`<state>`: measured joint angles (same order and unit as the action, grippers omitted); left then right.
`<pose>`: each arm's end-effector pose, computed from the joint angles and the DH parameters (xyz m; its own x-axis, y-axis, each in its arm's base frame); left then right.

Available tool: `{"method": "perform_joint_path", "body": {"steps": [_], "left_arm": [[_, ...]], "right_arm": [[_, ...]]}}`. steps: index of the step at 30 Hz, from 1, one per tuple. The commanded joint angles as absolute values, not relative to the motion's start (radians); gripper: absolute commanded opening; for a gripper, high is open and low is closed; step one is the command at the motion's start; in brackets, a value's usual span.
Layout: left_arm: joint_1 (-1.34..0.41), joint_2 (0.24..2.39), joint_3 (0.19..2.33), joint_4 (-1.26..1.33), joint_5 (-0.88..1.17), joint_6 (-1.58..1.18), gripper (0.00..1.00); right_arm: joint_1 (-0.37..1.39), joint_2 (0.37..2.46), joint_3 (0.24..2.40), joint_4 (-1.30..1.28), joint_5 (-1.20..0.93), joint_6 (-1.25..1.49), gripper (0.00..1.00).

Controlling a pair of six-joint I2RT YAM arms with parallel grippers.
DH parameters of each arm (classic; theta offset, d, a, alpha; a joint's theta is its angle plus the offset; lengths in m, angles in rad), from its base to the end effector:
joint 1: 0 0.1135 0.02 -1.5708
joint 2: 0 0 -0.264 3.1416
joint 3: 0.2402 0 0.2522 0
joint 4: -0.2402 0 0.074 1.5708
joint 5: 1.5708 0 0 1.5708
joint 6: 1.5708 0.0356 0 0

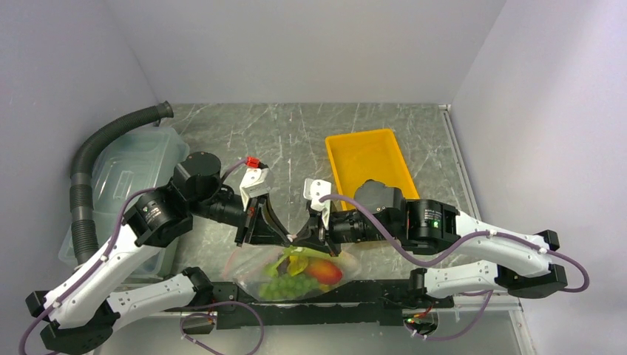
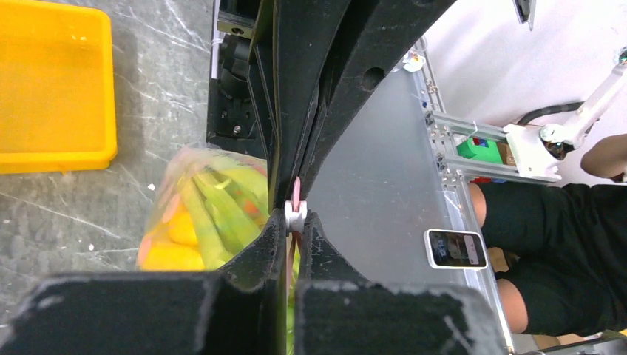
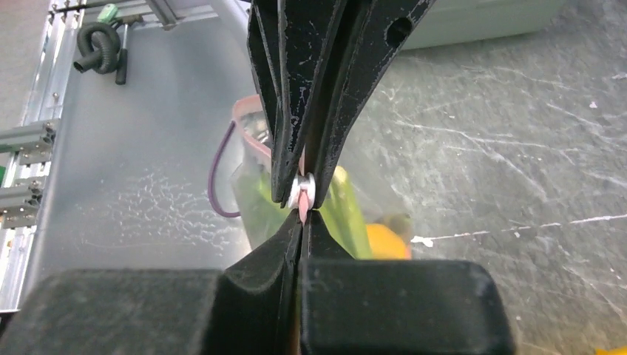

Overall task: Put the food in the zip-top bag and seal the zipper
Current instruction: Zip the zipper food storage bag at the center of the board.

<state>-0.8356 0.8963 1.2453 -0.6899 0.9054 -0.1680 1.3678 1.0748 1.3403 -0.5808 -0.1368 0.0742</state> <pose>0.0834 -0.1339 0.4277 -0.3808 0.2672 -0.8852 0.9042 -0.0924 -0.4169 0.0394 0.2154 0.4340 -0.1362 -0.2975 -0.9450 -0.9891 0.0951 0.1127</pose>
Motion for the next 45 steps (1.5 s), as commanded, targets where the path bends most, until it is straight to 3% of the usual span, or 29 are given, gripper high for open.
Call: {"method": "perform_joint_path", "body": {"steps": [1, 29, 45], "left_arm": [[-0.833, 0.887, 1.299, -0.613, 0.921, -0.155, 0.0], [-0.834, 0.847, 1.308, -0.669, 0.859, -0.135, 0.0], [-0.834, 0.777, 1.289, -0.739, 0.795, -0.138, 0.0]], "right_arm": [[1.373, 1.076, 1.372, -0.535, -0.165, 0.062, 0.0], [1.373, 0.909, 1.362, -0.468, -0.002, 0.091, 0.0], [1.373, 0.806, 1.325, -0.436, 0.216, 0.126, 0.0]]}}
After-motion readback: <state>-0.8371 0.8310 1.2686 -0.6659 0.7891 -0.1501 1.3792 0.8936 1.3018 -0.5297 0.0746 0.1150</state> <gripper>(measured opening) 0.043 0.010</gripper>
